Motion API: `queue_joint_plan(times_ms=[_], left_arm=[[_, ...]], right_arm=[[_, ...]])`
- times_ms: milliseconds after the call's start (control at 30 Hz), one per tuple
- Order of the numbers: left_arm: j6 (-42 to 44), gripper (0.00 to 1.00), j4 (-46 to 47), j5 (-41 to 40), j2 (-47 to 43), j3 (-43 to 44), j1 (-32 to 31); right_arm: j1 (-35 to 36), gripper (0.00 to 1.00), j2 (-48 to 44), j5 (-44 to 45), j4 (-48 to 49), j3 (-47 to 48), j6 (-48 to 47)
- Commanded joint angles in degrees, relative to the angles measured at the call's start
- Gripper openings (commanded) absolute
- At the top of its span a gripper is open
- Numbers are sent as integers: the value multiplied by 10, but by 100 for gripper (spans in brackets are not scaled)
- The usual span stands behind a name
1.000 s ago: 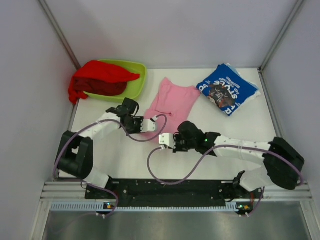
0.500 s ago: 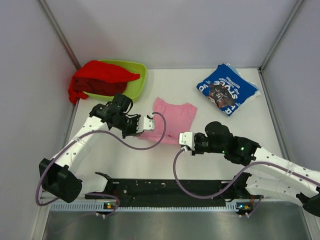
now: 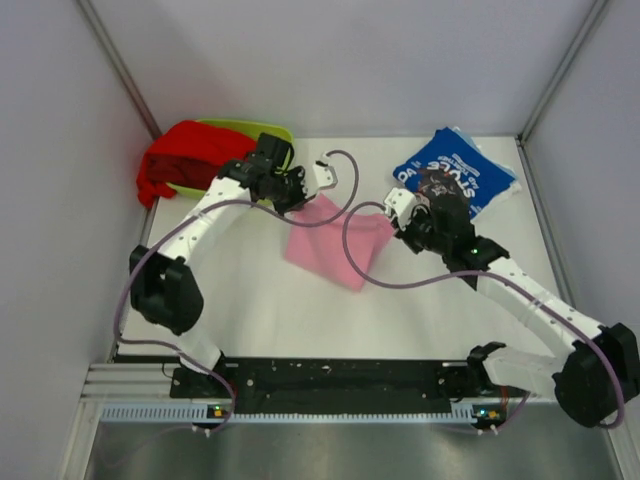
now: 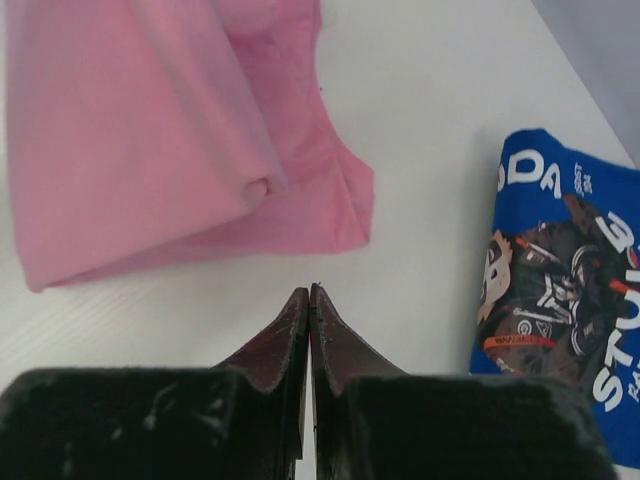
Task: Fold and stack the t-shirts
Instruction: Fold the long partially folded tshirt into a neat square
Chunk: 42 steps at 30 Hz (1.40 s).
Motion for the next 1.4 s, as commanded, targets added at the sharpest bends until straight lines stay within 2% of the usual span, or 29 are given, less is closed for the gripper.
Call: queue_joint_plan(times_ms=[0,133,233,267,333,367,467,600,700,867,1000,1200,1367], left_arm=[[-40,0,58,-61,84,92,6],[-39,0,56,-62,163,164,5],[-24,0,64,-58,200,174,-3],[-16,0,68,-62,208,173,-7],[-6,0,78,-73,223,175,-10],[-3,0,80,-77,230,177,-10],[0,0,80,-81,239,184,-12],[6,0,81,-86,240,181,-13],[9,0,86,-89,242,176,-13],[12,0,86,-92,253,179,-14],[13,0,84,-86,254,182,-14],[13,0,81,-77,252,182,-16],[16,0,73,-77,262,192,-19]], right_arm=[[-45,0,68,14,60,32,22],[-76,0,124,9,81,45,35],[-78,0,141,-5,93,52,55],[-78,9,144,-25,100,54,62],[-77,39,159,-75,120,63,96],[-77,48,170,-98,136,73,118],[-79,55,241,-153,124,133,163],[-87,56,337,-196,95,196,147],[-87,57,367,-216,87,205,107],[-82,57,407,-194,18,245,-22],[-72,58,431,-189,-1,257,-110],[-60,58,496,-181,-74,337,-173],[-44,57,546,-155,-128,403,-173]])
